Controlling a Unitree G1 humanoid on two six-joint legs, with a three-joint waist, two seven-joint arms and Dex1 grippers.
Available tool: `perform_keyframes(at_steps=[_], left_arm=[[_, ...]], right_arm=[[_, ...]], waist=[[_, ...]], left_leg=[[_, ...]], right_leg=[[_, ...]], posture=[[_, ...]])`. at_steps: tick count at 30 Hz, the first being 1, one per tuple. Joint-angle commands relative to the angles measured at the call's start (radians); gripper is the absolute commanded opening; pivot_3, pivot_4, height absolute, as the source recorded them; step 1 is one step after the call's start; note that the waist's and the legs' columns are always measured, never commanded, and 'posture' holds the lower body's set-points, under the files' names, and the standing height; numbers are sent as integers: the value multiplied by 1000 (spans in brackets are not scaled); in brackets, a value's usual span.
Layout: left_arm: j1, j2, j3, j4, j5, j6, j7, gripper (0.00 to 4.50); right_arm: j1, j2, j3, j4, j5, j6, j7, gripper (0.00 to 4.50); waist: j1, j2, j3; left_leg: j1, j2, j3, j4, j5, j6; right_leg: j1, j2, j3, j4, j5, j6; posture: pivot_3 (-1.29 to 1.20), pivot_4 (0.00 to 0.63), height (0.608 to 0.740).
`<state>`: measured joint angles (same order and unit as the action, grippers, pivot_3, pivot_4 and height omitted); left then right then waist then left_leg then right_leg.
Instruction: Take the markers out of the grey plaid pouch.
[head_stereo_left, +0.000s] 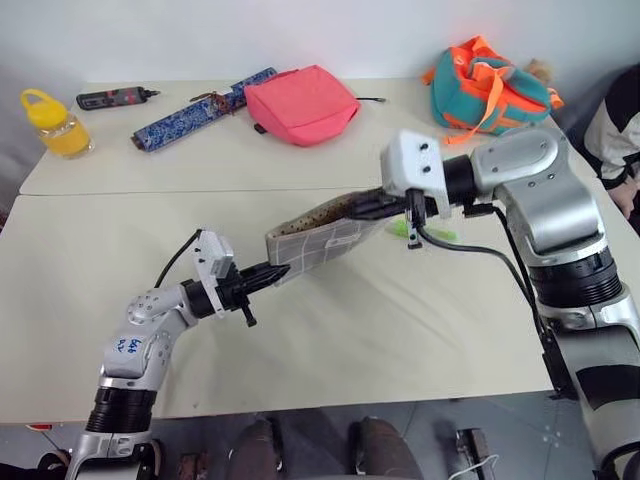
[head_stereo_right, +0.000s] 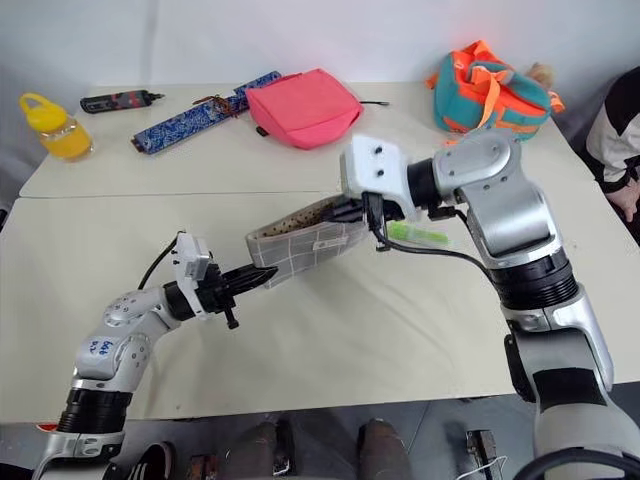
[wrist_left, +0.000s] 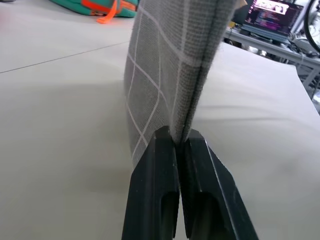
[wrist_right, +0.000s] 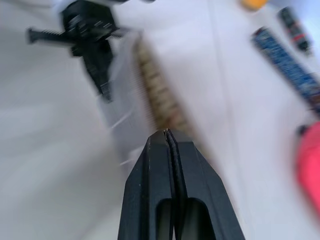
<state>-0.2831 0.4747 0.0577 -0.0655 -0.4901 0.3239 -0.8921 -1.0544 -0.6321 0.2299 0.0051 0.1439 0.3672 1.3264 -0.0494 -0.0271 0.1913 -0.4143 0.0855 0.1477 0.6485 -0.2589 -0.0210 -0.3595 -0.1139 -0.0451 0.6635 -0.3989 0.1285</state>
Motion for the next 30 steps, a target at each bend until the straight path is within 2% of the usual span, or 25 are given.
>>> perform_keyframes(at_steps=[1,4,6,10,13,18,22,25,28,30], left_arm=[[-3,-1,0,-28,-7,-20,-15,0],[-2,-4,-1,-28,-3,-22,-15,0],[0,-9,-3,-32,-2,-20,-10,0],[13,-17,-9,-36,2,-23,-9,0],[18,-18,-12,-42,3,-23,-9,0],[15,-24,-13,-48,-12,-4,-7,0],[15,-22,-17,-48,-1,-5,-3,0],[18,-21,-17,-49,-3,-5,-1,0],[18,-20,-21,-49,-4,-6,-5,0],[16,-20,-27,-50,-4,-4,-10,0]], right_arm=[[0,-20,21,55,-72,-92,-37,46],[8,-12,38,93,-99,-130,-51,46],[26,-27,67,108,-135,-172,-42,418],[35,-18,64,89,-118,-152,-24,1602],[35,-15,62,72,-105,-137,-8,2663],[55,-10,85,54,-109,-143,12,2663],[50,-1,56,47,-93,-160,4,2663],[48,-15,54,65,-102,-165,6,2104],[64,-21,90,72,-150,-205,-1,1111],[74,-14,115,64,-169,-197,2,1111]], waist=[[0,0,0],[0,0,0],[1,0,0],[0,0,0],[-3,0,0],[-1,0,0],[-2,0,0],[-1,0,0],[0,0,0],[0,0,0]], left_leg=[[0,0,0,0,0,0],[0,-1,0,1,0,0],[-1,-1,0,0,0,0],[-1,-1,0,0,0,0],[-1,0,0,0,0,0],[-1,0,0,1,0,0],[-1,0,0,1,0,0],[-1,0,0,1,0,0],[-1,0,0,1,0,0],[-1,0,0,1,0,0]], right_leg=[[0,0,0,0,0,0],[0,-1,0,-1,0,0],[0,-1,0,0,0,0],[0,-1,0,0,0,0],[-1,0,0,0,0,0],[0,0,0,0,0,0],[0,0,0,0,0,0],[0,0,0,0,0,0],[0,-1,0,0,0,0],[0,0,0,0,0,0]], posture=[[0,150,740],[0,150,740],[0,150,740],[0,150,740],[0,150,740],[0,150,740],[0,150,740],[0,150,740],[0,150,740],[0,150,740]])
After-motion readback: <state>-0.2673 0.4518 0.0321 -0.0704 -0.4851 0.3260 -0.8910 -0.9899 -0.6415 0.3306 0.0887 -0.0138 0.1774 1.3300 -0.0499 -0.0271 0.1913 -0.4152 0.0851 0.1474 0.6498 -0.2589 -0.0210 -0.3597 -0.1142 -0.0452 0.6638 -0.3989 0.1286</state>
